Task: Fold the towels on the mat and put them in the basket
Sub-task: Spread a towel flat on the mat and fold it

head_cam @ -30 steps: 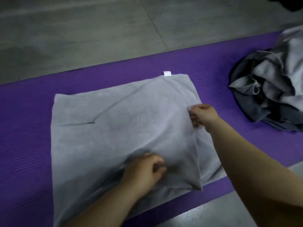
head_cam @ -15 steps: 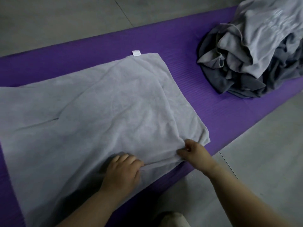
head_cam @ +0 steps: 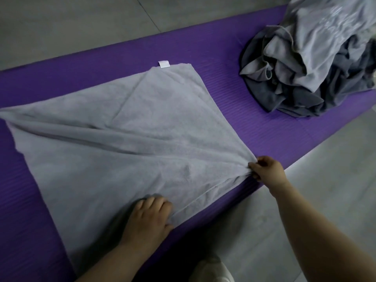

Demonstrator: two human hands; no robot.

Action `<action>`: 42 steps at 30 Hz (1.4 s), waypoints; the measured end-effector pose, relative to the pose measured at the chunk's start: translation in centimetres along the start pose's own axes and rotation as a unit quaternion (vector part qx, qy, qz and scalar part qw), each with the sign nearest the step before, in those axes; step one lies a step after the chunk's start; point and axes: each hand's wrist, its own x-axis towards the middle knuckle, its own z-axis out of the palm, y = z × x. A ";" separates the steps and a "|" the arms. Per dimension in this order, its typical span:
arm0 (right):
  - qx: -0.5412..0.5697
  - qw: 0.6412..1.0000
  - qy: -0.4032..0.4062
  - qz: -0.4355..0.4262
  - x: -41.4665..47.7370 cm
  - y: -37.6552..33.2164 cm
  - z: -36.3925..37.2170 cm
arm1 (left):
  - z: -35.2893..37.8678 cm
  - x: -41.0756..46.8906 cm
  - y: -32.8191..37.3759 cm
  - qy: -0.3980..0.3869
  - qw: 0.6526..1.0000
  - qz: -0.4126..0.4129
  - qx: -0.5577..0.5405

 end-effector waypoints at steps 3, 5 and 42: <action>-0.009 0.999 0.044 -0.029 -0.3 1.0 0.2 | 0.2 -0.6 -0.6 0.007 0.999 0.012 0.039; -0.048 0.995 0.074 -0.035 -0.5 1.1 0.5 | -0.3 -0.9 -0.6 0.026 0.996 0.022 0.078; -0.427 0.694 0.176 -0.552 -10.1 -31.6 -6.1 | -37.4 -10.9 -12.4 0.248 0.874 -0.418 -0.026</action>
